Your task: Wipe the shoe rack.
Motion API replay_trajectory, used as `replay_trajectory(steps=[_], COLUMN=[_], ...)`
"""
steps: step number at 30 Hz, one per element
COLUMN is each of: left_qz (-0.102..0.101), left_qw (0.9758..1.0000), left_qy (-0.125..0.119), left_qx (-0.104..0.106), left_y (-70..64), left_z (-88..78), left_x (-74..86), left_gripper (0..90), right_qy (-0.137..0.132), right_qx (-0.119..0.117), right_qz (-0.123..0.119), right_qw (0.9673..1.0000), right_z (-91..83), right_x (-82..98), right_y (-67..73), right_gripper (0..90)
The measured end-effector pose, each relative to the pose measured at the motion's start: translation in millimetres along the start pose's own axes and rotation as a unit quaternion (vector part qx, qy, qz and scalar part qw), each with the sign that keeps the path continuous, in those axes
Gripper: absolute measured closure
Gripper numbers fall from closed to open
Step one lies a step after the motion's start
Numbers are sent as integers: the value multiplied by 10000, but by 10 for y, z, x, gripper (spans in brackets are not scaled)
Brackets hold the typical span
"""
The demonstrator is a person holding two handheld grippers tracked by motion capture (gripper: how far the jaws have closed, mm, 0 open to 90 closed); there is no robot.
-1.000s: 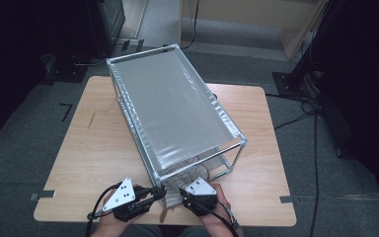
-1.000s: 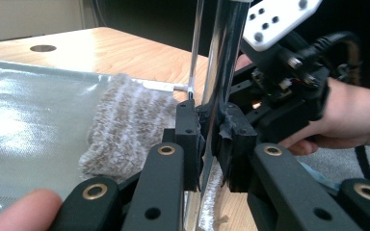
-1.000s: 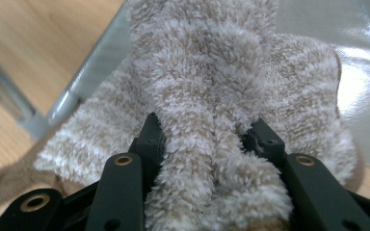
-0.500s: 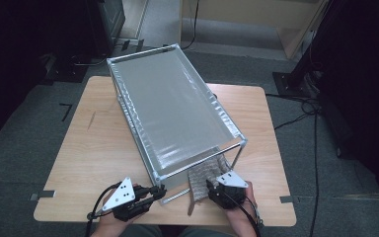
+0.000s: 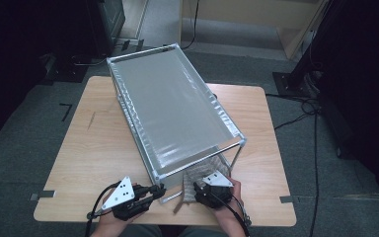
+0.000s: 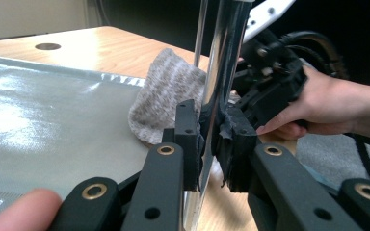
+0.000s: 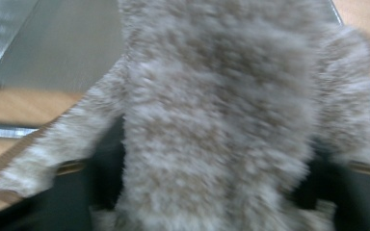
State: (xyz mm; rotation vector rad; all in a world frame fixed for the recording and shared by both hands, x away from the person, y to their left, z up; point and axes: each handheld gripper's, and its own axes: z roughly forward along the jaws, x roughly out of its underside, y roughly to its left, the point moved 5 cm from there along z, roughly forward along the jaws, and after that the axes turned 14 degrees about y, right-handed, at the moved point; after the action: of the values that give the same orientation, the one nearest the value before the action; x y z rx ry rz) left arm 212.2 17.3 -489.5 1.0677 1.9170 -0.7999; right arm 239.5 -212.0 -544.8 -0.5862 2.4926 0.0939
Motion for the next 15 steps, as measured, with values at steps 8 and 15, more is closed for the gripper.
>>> replay_trajectory(steps=[8,15], left_qz=[-60,-81], left_qw=[10000,10000], left_qy=[28,27], left_qx=[-68,-40], left_y=[22,52], left_z=[21,44], left_x=[-23,-40], left_gripper=[797,796], right_qy=[30,-132], right_qx=[139,564], right_qz=[120,907], right_qw=[9998,9942], right_z=[-134,-339], right_x=[160,321], right_y=[-233,-700], right_gripper=[628,628])
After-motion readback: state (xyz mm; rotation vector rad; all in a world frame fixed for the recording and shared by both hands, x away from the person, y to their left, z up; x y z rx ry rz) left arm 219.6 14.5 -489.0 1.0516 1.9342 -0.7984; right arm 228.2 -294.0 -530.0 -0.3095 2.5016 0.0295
